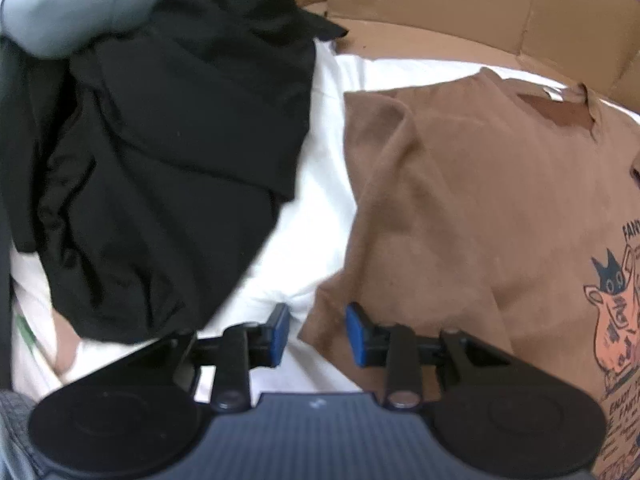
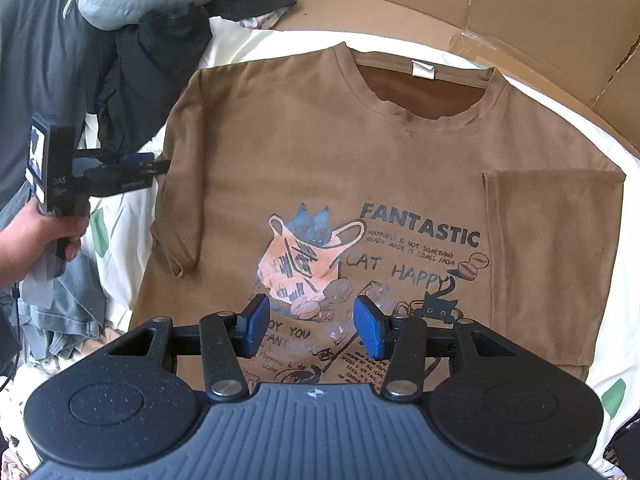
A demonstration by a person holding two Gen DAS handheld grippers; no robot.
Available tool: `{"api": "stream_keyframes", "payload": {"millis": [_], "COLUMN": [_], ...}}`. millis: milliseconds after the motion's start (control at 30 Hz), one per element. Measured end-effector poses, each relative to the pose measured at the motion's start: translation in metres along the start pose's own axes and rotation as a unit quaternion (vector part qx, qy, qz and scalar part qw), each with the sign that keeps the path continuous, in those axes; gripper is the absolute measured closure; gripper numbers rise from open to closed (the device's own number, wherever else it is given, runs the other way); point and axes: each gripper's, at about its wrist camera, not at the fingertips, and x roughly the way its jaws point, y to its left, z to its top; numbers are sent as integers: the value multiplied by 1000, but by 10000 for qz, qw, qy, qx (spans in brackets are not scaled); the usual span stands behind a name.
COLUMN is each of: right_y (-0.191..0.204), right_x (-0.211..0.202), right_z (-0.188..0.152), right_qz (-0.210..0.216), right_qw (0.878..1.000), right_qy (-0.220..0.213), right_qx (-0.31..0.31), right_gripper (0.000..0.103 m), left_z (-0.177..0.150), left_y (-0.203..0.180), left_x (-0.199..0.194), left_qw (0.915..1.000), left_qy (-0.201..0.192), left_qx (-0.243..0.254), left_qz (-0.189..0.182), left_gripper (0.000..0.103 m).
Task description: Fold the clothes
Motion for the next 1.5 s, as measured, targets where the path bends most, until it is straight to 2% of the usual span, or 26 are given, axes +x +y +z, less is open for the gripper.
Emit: {"api": "stream_keyframes", "payload": {"millis": [100, 133, 167, 367, 633, 833, 967, 1167, 1433, 1500], "right_y": [-1, -2, -2, 4, 19, 19, 15, 8, -1, -5], "right_x": [1, 0, 0, -10, -23, -26, -21, -5, 35, 46], "right_z": [0, 0, 0, 0, 1, 2, 2, 4, 17, 24], "right_qz": [-33, -40, -46, 19, 140, 175, 201, 237, 535, 691], "right_qw": [10000, 10000, 10000, 9999, 9993, 9991, 9990, 9991, 9969, 9943], "right_qy": [21, 20, 19, -127, -340, -397, -384, -327, -475, -650], "right_qx": [18, 23, 28, 34, -45, 4, 56, 140, 339, 483], "right_gripper": [49, 49, 49, 49, 49, 49, 49, 49, 49, 49], "left_z": [-6, -8, -9, -5, 35, 54, 61, 65, 70, 75], "left_y": [3, 3, 4, 15, -4, -42, -56, -50, -20, -14], "left_x": [-2, -3, -5, -37, -87, -82, -74, -67, -59, -55], "left_qw": [9995, 9993, 9991, 9960, 9886, 9816, 9745, 9725, 9808, 9822], "left_qy": [8, 49, 55, -171, -410, -329, -258, -322, -398, -432], "left_qx": [-291, -301, -322, -649, -701, -703, -815, -961, -1071, -1108], "left_qz": [-152, -238, -286, -585, -1265, -1746, -2072, -2096, -1581, -1456], "left_gripper": [81, 95, 97, 98, 98, 97, 89, 85, 85, 84]}}
